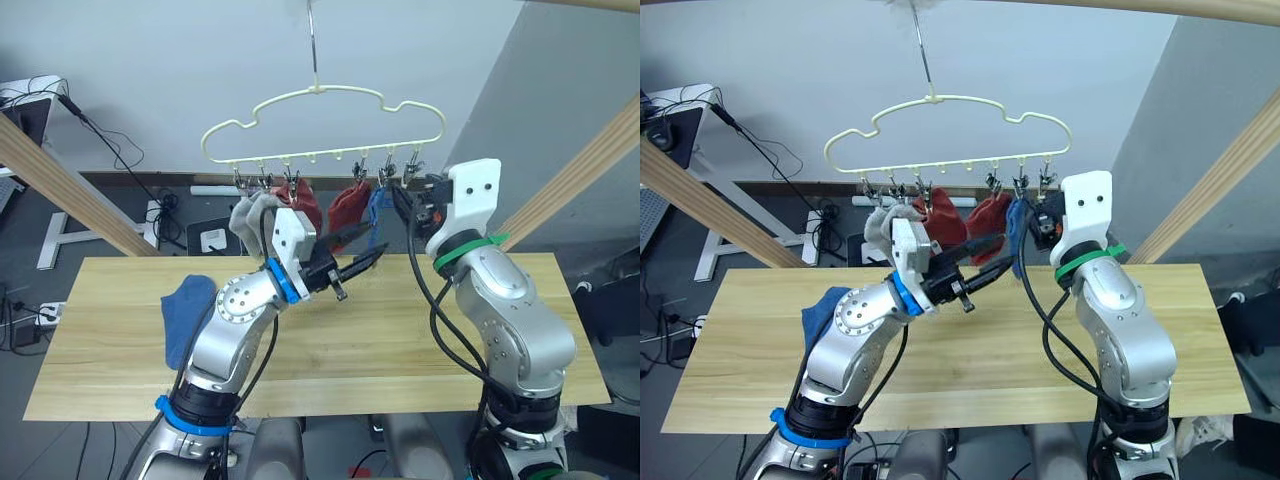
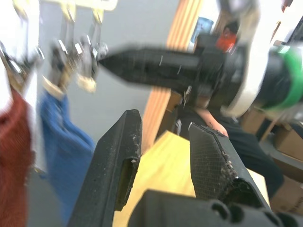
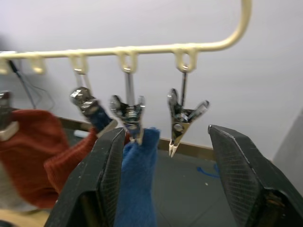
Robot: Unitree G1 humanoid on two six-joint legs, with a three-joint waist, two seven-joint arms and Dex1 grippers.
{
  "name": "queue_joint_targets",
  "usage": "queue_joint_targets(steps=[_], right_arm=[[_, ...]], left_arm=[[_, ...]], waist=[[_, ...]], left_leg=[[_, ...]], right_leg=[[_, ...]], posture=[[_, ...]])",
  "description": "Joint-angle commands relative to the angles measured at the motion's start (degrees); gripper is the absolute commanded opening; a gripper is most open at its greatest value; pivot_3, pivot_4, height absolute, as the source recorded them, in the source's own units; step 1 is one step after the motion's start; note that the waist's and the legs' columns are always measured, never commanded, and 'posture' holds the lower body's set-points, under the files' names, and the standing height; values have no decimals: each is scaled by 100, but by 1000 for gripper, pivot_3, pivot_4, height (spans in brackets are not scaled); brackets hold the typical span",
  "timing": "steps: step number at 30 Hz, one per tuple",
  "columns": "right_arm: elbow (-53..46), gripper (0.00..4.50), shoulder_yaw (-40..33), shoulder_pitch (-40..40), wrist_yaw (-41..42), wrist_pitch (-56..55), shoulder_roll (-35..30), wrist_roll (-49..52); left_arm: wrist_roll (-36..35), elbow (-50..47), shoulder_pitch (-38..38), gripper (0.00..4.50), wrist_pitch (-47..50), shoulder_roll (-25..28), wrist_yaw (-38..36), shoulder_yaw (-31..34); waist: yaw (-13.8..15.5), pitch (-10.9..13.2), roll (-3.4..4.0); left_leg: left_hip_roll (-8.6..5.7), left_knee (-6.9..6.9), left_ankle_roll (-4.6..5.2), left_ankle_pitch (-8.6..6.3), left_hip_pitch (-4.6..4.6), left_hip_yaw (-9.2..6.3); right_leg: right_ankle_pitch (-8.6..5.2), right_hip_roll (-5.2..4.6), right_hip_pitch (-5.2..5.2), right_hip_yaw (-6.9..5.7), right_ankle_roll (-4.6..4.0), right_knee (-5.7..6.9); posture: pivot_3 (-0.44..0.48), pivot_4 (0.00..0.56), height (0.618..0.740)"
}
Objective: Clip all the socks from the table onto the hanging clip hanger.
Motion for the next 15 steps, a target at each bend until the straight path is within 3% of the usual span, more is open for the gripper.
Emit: queue_joint_targets(steps=[1,15], right_arm=[[12,2848,-19,-148,-45,-168,-10,-64],[1002,2848,-87,-642,-194,-773,20,-305]], left_arm=[[-165,-269,-52,1932,64,-1,-24,51],[-204,-235,-190,1932,179,73,-34,133]], waist=[[0,0,0],[7,0,0]], left_leg=[[0,0,0,0,0,3],[1,-2,0,0,-1,2]], right_leg=[[1,-1,-1,3,1,0],[2,-2,-2,0,-1,2]], posture=[[-38,284,740],[-28,285,740]])
